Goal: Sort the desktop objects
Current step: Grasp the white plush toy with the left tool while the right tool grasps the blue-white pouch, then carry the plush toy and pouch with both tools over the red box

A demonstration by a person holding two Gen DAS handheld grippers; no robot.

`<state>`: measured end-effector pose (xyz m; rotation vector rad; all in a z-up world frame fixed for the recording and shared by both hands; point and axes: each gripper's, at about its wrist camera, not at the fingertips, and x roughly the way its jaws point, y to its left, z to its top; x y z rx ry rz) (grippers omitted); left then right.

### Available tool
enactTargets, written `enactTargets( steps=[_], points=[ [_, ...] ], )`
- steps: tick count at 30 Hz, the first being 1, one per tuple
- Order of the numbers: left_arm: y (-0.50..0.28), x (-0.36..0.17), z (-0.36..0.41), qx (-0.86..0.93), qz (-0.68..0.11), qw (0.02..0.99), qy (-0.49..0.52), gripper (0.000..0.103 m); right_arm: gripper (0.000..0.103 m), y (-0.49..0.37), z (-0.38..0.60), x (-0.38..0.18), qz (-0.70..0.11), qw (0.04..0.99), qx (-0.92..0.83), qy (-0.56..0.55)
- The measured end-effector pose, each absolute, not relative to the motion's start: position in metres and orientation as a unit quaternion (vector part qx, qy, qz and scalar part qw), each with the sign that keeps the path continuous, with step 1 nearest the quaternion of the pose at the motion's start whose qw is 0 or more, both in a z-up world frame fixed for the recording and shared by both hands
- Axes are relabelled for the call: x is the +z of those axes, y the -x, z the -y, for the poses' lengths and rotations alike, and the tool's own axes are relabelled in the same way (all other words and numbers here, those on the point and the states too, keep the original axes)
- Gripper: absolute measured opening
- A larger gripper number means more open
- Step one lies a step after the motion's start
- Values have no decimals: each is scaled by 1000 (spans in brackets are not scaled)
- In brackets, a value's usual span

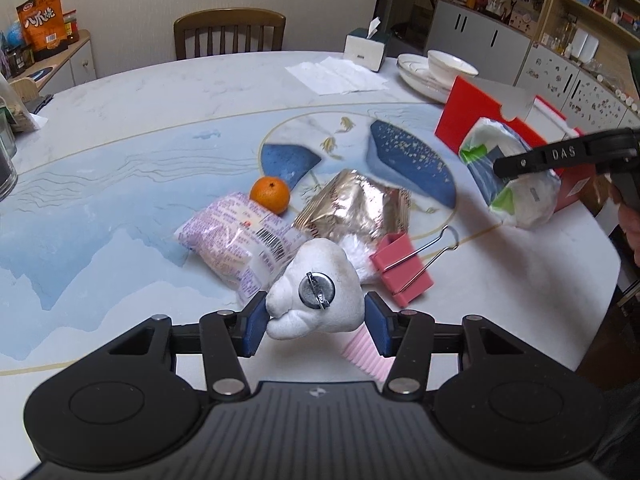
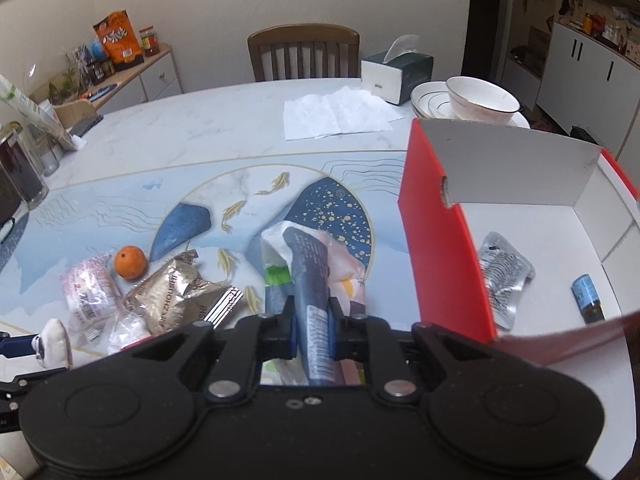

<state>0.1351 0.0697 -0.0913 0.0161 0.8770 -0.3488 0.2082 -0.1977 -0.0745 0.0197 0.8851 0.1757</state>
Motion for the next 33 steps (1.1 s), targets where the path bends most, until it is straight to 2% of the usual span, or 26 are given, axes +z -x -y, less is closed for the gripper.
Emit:
enactTargets(
  steps=[18, 33],
  points=[
    [-146, -45, -33, -208, -382, 901, -5, 51, 12, -173, 226, -28, -401, 911, 83, -54],
    [-170, -9, 59, -255, -335, 907, -35, 51, 12, -171, 301, 0, -372, 922, 63, -87]
  ],
)
